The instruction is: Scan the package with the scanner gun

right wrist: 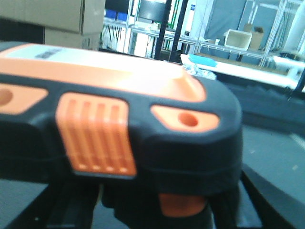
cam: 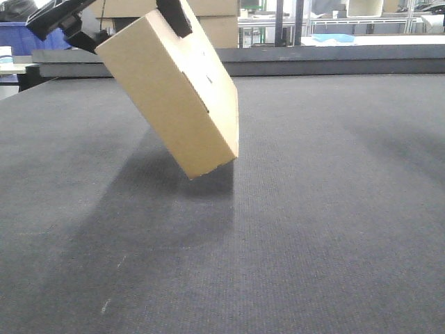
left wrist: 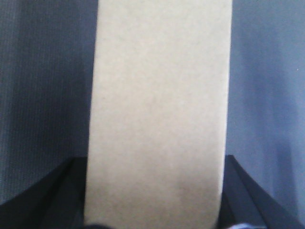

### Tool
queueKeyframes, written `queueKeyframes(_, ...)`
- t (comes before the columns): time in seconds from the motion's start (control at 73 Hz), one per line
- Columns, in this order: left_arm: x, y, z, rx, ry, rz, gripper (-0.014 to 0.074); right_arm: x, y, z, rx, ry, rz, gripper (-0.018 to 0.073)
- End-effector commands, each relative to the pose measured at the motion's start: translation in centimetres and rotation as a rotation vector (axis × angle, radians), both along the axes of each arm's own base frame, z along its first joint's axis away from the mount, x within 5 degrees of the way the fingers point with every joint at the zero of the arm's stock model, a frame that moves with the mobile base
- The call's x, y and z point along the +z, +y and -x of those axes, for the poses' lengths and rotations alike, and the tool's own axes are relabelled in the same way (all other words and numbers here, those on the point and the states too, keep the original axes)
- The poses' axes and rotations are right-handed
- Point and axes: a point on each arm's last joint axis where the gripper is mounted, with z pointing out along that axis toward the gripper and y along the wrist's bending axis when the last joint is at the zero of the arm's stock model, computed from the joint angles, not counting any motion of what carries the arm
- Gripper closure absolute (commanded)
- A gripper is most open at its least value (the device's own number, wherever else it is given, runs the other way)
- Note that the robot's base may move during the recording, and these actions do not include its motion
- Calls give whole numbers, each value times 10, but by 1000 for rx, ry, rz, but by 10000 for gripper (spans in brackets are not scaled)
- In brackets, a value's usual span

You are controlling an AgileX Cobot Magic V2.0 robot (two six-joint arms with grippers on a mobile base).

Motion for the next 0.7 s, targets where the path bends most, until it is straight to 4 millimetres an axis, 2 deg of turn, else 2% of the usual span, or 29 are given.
queueKeyframes(0.0,3,0,-1,8,-11,20,708,13,-2,-3,-14,-39,78,727)
queueKeyframes(0.411,4,-1,-1,9,-10,24,708,13,-2,-3,-19,-19,124,727)
queueKeyframes(0.589,4,-1,-1,9,-10,24,708,12,-3,-4,-12,-68,-156,727)
queueKeyframes(0.685,4,-1,-1,9,-10,24,708,7,-3,-7,-9,-82,-253,727)
